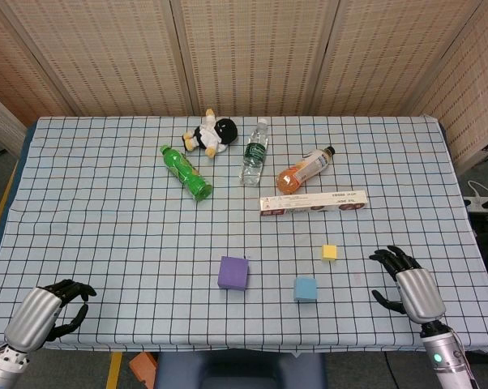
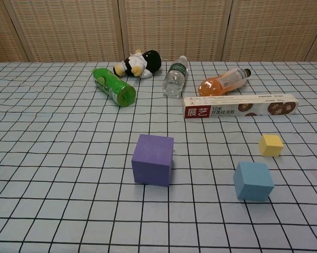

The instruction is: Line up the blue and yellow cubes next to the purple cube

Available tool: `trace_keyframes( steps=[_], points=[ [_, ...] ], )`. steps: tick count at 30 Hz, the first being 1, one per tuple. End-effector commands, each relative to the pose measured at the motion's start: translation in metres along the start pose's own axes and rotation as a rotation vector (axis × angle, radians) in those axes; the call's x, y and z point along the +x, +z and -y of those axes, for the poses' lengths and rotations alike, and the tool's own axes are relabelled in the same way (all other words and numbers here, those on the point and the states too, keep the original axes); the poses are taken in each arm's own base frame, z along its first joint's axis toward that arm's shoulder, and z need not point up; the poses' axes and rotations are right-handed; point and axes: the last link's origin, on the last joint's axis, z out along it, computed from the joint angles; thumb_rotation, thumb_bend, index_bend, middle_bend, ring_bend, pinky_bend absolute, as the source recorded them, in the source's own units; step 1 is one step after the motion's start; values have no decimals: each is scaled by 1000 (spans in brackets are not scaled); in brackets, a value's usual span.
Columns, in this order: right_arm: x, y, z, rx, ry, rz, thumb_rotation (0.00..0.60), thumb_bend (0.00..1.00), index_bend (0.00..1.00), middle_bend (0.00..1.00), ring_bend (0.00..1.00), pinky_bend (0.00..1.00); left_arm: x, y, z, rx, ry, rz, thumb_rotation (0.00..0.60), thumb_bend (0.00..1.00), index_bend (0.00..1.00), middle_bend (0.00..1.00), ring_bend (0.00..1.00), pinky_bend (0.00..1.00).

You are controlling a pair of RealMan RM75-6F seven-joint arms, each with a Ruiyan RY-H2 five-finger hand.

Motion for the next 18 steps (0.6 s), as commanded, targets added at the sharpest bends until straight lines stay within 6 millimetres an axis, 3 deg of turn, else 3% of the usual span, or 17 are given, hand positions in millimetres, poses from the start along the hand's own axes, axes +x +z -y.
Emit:
trace_keyframes(
  steps=[1,5,7,9,10,11,14,18],
  points=[
    [-1,-1,0,-1,2,10,600,127,254,211,104,268,0,0,-1,-1,-1,-1,600,483,423,497,429,654],
    [-2,-2,3,14,11,29,600,127,254,212,104,269,1,0,0,-10,-4,-10,600,484,423,497,429,653],
    [-3,-1,3,22,4,21,600,127,255,268,144,304,0,0,1,-5,-4,-4,600,484,423,497,429,652],
    [-5,0,6,34,-1,6,600,127,267,474,315,476,1,-1,2,0,-8,3,600,486,423,497,429,652],
    [-7,1,7,43,-3,1,600,126,271,527,363,532,2,-1,2,2,-11,2,600,487,423,497,429,652],
    [-8,2,9,50,-8,0,600,120,284,638,465,658,3,-1,1,3,-14,-3,600,486,423,497,429,652],
    [-13,10,16,78,-28,23,600,75,312,793,619,833,4,-1,-1,-4,-5,-12,600,486,423,497,429,651],
    [-18,31,34,118,-26,76,600,17,339,878,714,929,3,-1,-1,-5,-4,-2,600,486,423,497,429,650]
  ],
)
